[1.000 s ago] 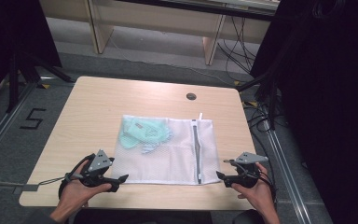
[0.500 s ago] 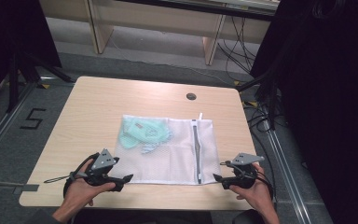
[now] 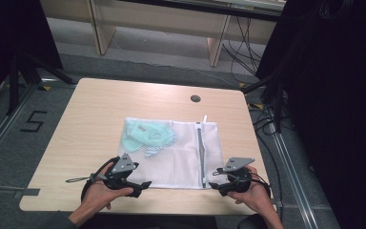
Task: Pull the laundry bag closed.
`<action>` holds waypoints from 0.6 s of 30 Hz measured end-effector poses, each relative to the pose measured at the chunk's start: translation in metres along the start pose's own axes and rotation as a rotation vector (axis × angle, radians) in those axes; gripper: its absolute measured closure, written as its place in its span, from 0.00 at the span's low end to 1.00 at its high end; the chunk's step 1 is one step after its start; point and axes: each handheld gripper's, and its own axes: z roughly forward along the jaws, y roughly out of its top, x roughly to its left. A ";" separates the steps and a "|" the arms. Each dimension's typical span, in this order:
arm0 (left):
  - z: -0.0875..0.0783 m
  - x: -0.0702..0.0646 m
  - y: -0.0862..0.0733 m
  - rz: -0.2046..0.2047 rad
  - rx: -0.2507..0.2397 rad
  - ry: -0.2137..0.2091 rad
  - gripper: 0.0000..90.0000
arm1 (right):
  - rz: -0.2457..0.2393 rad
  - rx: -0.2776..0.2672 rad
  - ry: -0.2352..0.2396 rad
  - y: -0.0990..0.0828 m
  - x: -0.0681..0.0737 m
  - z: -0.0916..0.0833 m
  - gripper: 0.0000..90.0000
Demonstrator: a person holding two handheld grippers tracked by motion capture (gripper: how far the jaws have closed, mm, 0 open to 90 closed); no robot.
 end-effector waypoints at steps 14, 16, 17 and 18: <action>0.023 -0.009 0.007 0.044 0.013 -0.040 0.22 | -0.083 0.078 0.096 0.015 -0.002 0.024 0.54; 0.025 -0.010 0.008 0.053 0.019 -0.048 0.22 | -0.135 0.082 0.098 0.018 -0.005 0.027 0.54; 0.027 -0.013 0.007 0.024 0.005 -0.052 0.22 | -0.100 0.092 0.098 0.017 -0.002 0.027 0.54; 0.028 -0.013 0.007 0.027 0.005 -0.052 0.22 | -0.109 0.094 0.103 0.018 -0.002 0.028 0.55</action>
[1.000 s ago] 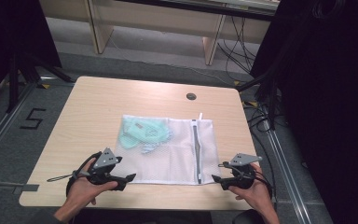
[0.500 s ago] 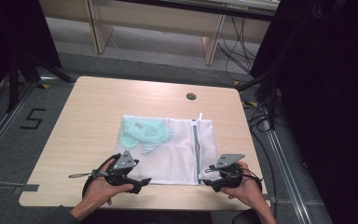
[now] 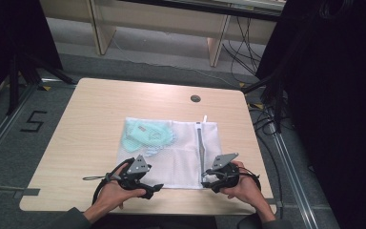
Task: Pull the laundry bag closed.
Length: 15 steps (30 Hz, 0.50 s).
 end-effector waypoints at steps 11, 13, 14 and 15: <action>0.002 -0.001 0.001 0.009 -0.008 -0.019 0.22 | -0.034 0.056 0.044 0.005 -0.001 0.009 0.57; 0.001 0.001 0.001 0.026 0.011 -0.021 0.22 | -0.034 0.071 0.050 0.005 -0.001 0.012 0.57; 0.001 0.000 0.001 0.024 0.010 -0.022 0.22 | -0.040 0.081 0.049 0.006 -0.001 0.012 0.57; 0.001 0.000 0.000 0.028 0.007 -0.011 0.22 | -0.041 0.086 0.055 0.006 -0.001 0.012 0.59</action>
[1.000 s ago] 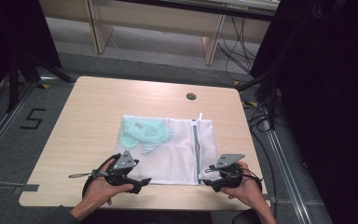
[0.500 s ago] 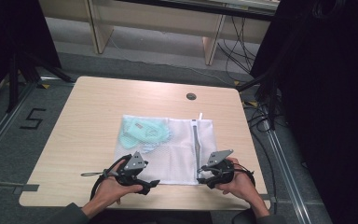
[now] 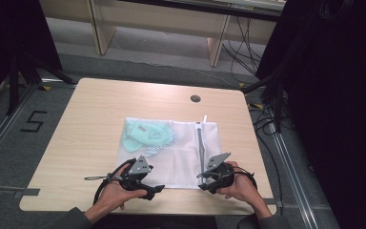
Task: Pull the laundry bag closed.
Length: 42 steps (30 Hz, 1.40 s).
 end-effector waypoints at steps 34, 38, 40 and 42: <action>-0.001 0.000 0.000 -0.036 0.003 -0.012 0.22 | -0.047 0.015 0.039 -0.001 0.002 -0.008 0.94; 0.000 -0.001 -0.001 -0.023 0.001 -0.003 0.22 | -0.063 0.019 0.047 -0.002 0.000 -0.008 0.96; 0.001 -0.001 -0.001 -0.021 -0.004 -0.015 0.22 | -0.064 0.019 0.045 -0.001 0.001 -0.009 0.96; 0.002 -0.002 -0.001 -0.012 -0.013 -0.020 0.22 | -0.063 0.020 0.039 -0.001 0.002 -0.010 0.96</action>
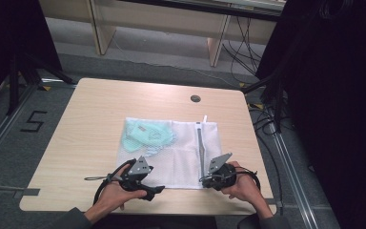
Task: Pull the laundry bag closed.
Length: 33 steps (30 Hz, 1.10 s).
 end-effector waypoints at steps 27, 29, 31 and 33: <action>0.070 -0.044 0.015 0.148 -0.006 -0.084 0.49 | 0.041 -0.076 0.007 0.012 0.011 -0.014 0.96; 0.074 -0.044 0.016 0.150 -0.012 -0.077 0.49 | 0.050 -0.079 0.008 0.012 0.013 -0.015 0.96; 0.075 -0.044 0.018 0.164 -0.009 -0.075 0.50 | 0.045 -0.084 0.011 0.013 0.013 -0.015 0.96; 0.077 -0.046 0.019 0.174 -0.020 -0.075 0.50 | 0.037 -0.082 0.008 0.014 0.014 -0.016 0.96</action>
